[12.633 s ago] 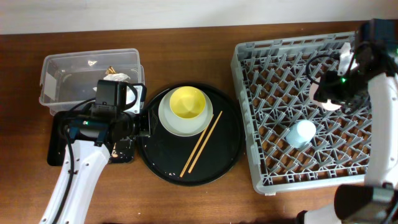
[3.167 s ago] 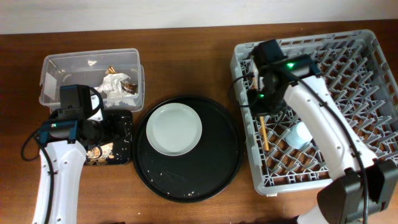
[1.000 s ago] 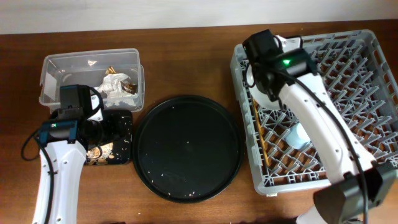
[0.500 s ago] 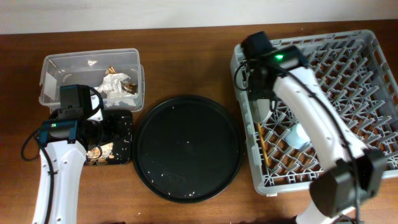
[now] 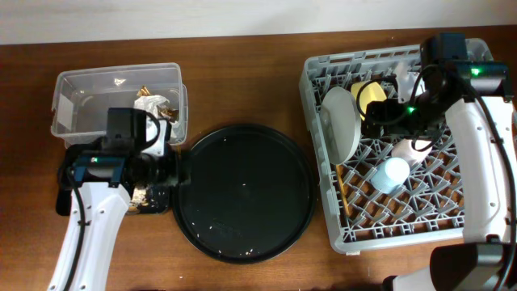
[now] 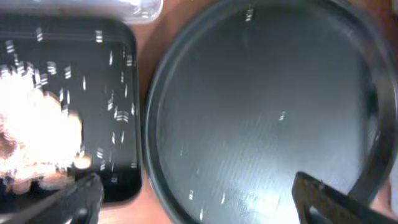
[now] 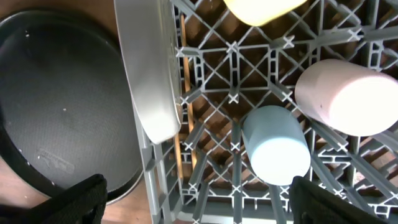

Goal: Sort waste into correct bins and load items into the dishwasher rack

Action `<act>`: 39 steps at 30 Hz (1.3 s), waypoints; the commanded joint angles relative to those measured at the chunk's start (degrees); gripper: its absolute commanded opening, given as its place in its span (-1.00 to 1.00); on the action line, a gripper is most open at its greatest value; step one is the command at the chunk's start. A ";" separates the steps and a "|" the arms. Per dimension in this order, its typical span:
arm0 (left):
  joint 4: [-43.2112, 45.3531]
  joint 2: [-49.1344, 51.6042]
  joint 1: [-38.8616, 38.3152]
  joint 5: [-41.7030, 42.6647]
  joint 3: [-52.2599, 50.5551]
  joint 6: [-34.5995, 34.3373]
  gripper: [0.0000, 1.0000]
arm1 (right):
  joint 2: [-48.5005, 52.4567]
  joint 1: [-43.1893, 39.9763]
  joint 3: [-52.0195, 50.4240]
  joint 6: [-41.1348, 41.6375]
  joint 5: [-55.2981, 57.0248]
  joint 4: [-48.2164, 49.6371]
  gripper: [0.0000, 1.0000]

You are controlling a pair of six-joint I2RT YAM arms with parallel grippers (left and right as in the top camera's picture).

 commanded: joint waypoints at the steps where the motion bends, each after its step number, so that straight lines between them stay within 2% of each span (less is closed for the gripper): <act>1: -5.86 -0.79 0.00 -1.90 -0.17 1.60 0.98 | -2.19 0.00 -1.31 -0.70 0.74 0.07 0.88; 4: -6.45 -2.34 0.00 -1.86 -0.74 1.99 0.99 | -7.30 0.00 -6.36 -0.48 0.79 3.65 0.90; 6: -4.81 -5.53 -0.02 -1.84 -2.43 1.99 0.98 | -13.33 -0.02 -13.20 0.98 1.42 8.55 0.92; 7: -3.10 -9.38 -0.02 -1.84 -4.44 2.51 0.98 | -18.67 0.00 -19.39 0.98 1.42 12.83 0.98; 12: 3.69 -25.99 0.00 -1.86 -13.09 3.89 0.98 | -35.65 -0.02 -35.98 0.96 2.12 23.30 0.97; 16: 5.01 -35.30 0.00 -1.86 -17.03 3.91 0.98 | -45.86 0.00 -41.68 0.96 3.76 23.89 0.97; 22: 6.19 -37.31 0.00 -1.84 -17.05 3.91 0.98 | -48.06 0.00 -41.77 0.96 3.76 22.73 0.97; 33: 6.19 -37.31 0.00 -1.86 -17.05 3.91 0.98 | -40.79 0.00 -41.83 0.96 3.76 22.75 0.97; 39: 6.19 -37.31 0.00 -1.86 -17.05 3.91 0.98 | -48.09 0.13 -41.86 0.96 3.93 22.99 0.97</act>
